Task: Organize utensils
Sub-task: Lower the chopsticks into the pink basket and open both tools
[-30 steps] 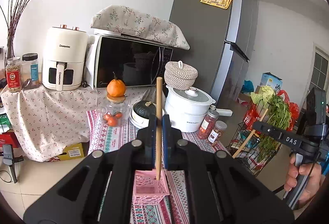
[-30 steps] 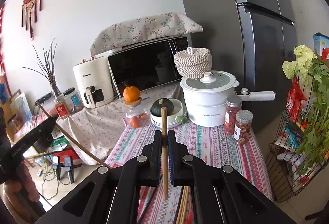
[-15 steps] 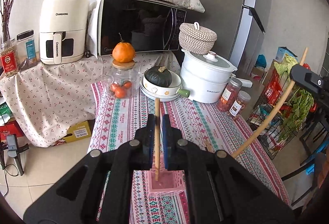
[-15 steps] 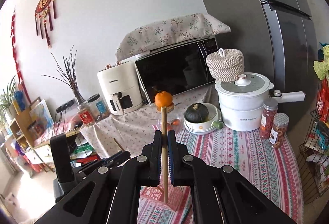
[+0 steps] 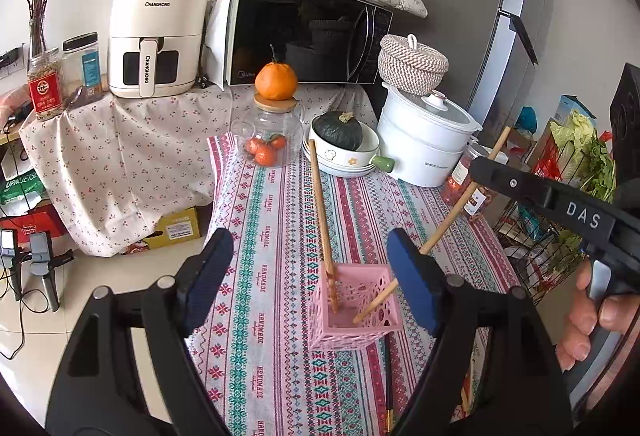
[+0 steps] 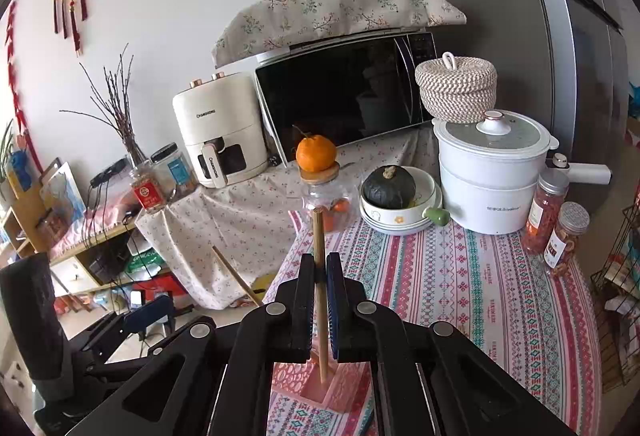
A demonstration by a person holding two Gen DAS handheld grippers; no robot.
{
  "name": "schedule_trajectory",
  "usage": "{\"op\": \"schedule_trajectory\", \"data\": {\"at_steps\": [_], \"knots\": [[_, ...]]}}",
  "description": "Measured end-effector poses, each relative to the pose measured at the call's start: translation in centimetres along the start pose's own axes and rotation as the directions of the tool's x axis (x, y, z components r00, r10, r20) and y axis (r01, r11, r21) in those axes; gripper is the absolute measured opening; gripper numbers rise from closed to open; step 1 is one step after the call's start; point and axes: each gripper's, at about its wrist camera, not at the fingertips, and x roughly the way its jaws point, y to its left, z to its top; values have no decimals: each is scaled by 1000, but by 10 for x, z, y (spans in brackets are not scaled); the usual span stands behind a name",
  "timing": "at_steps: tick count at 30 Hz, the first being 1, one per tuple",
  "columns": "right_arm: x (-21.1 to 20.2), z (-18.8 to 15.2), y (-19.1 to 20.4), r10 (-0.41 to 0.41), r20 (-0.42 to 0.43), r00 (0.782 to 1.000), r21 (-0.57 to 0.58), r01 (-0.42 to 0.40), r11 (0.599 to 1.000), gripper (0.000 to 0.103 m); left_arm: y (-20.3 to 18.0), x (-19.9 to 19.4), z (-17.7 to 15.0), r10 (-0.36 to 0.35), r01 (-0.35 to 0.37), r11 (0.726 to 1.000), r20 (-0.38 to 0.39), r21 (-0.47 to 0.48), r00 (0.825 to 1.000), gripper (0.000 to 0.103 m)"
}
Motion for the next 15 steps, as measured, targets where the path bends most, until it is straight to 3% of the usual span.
{"op": "schedule_trajectory", "data": {"at_steps": [5,10,13,14,15], "knots": [[32,-10,-5,-18,-87,996,22,20,1000,6,14,7,-6,-9,5,998,-57,-59,998,82],[37,-9,-11,-24,-109,994,34,28,999,10,18,11,-10,-15,7,996,-94,-84,995,82],[24,-5,-17,-6,-91,996,62,11,998,35,17,11,-13,-14,5,997,-109,-77,994,84],[17,-5,-19,-6,-76,997,67,11,998,55,17,11,-14,-13,4,997,-114,-76,993,85],[10,-5,-22,-8,-59,998,68,12,998,67,17,11,-15,-15,6,997,-119,-77,993,86]]}}
